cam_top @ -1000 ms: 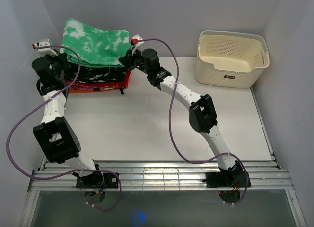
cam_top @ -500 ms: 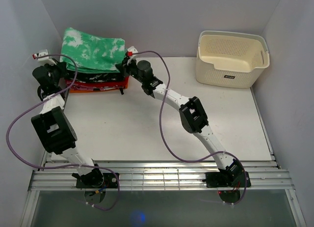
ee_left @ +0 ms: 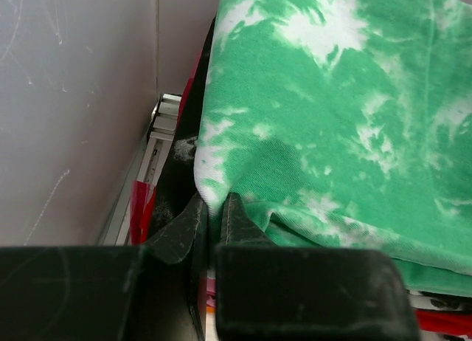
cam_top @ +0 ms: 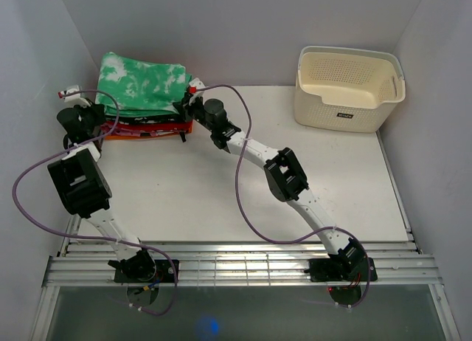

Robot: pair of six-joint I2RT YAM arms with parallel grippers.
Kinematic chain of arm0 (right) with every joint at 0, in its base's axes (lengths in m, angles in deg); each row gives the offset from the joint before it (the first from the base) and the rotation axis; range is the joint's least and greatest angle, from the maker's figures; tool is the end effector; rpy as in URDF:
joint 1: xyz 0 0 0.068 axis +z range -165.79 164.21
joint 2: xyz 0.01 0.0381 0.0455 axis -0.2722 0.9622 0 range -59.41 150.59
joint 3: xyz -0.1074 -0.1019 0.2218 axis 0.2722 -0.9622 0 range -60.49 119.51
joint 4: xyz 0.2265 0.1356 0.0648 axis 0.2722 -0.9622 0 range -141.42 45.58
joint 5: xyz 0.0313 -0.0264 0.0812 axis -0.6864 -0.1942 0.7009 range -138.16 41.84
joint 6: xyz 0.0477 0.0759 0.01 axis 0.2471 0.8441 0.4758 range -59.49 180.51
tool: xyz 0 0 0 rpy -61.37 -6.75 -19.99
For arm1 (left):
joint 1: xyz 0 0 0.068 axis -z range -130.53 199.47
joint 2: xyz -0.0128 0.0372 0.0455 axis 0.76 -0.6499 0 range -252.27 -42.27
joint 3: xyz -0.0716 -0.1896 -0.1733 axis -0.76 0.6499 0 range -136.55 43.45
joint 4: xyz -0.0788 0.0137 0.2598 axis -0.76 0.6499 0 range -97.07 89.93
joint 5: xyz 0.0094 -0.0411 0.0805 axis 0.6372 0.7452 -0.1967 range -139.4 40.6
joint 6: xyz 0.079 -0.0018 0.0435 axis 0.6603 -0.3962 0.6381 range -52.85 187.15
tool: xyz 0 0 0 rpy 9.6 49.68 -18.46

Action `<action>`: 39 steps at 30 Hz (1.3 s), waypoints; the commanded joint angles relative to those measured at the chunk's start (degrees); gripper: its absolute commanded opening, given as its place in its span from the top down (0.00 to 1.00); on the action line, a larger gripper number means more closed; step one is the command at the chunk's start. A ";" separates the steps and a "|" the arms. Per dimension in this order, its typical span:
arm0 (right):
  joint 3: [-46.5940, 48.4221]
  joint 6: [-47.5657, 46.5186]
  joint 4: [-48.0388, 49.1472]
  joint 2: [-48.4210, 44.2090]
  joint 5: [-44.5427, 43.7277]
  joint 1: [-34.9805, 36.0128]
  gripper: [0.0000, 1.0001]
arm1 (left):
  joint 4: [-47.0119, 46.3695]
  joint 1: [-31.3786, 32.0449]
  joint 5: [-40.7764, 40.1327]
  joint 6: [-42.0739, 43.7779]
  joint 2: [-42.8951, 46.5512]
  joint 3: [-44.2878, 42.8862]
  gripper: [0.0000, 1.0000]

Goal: Fold and stack the trousers
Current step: Neatly place the folded trousers to the corner

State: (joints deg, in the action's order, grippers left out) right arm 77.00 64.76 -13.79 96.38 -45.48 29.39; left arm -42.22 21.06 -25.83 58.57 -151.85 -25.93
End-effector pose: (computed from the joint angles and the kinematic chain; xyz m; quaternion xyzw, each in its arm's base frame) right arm 0.4680 0.4764 0.2288 -0.2363 0.5810 0.3389 0.7013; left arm 0.4445 0.2038 0.2239 -0.0981 0.7285 -0.0346 0.6771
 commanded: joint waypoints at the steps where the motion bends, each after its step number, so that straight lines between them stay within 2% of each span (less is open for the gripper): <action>1: 3.66 -2.23 9.18 -0.04 -7.16 -1.68 0.72 | -5.10 -3.24 -6.69 2.87 -0.45 -3.21 1.00; 3: 3.66 -2.40 9.53 0.22 -7.16 -1.68 0.58 | -5.10 -3.24 -6.87 3.13 -1.25 -3.21 1.00; 6: 3.75 -3.98 10.24 0.22 -7.68 -1.68 0.48 | -4.66 -3.24 -6.96 3.39 -2.30 -3.39 1.00; 7: 3.75 -3.99 10.24 0.13 -8.56 -1.86 0.34 | -4.40 -3.24 -6.87 2.78 -2.57 -3.56 1.00; 9: 3.14 -3.99 9.97 -0.56 -8.83 -2.12 0.18 | -3.43 -3.24 -6.79 1.99 -3.27 -3.83 1.00; 10: 2.70 -3.99 9.89 -1.09 -8.83 -2.30 0.06 | -3.08 -3.24 -6.70 1.64 -3.45 -4.00 1.00; 11: 2.09 -3.99 9.80 -1.71 -8.83 -2.39 0.02 | -2.73 -3.24 -6.44 1.20 -3.71 -4.35 0.96; 12: 0.60 -3.99 9.80 -3.19 -8.66 -2.65 0.02 | -1.94 -3.24 -6.17 1.11 -4.15 -5.23 0.82; 14: -1.08 -4.94 9.62 -4.96 -8.57 -2.91 0.03 | -0.88 -3.15 -5.56 1.02 -4.41 -6.37 0.68; 15: -2.39 -5.74 9.01 -6.88 -8.39 -3.26 0.04 | 0.60 -3.24 -5.29 0.93 -4.50 -7.16 0.57; 18: -4.07 -6.36 7.43 -10.74 -8.21 -3.96 0.09 | 5.16 -3.24 -4.68 0.41 -4.33 -11.03 0.44; 22: -9.23 -6.71 2.69 -17.78 -8.13 -5.28 0.10 | 12.38 -3.24 -7.39 1.01 -1.52 -14.54 0.03; 29: -26.19 -10.31 -5.30 -35.62 -7.07 -9.41 0.10 | 33.11 -3.41 -17.32 8.75 5.95 -19.55 0.02; 30: -27.79 -10.66 -6.62 -39.29 -6.46 -10.03 0.10 | 39.05 -3.50 -17.85 10.41 7.44 -20.43 0.02; 33: -32.54 -10.76 -13.91 -46.33 -5.14 -13.36 0.10 | 46.66 -3.85 -18.56 13.76 11.65 -19.48 0.02; 37: -36.32 -9.70 -27.61 -54.08 2.22 -18.11 0.10 | 56.14 -3.94 -12.96 18.68 17.97 -17.11 0.02; 38: -37.02 -10.05 -30.52 -55.57 3.72 -19.95 0.10 | 60.69 -3.85 -7.54 21.64 19.39 -16.58 0.02; 39: -38.86 -10.31 -37.51 -58.64 4.87 -20.75 0.10 | 62.99 -3.85 -4.62 22.89 20.88 -15.96 0.02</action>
State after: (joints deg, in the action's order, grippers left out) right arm 41.24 55.34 -34.68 42.63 -46.29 10.86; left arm 7.94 17.19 -38.48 74.72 -137.44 -43.24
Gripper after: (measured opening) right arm 0.903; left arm 0.978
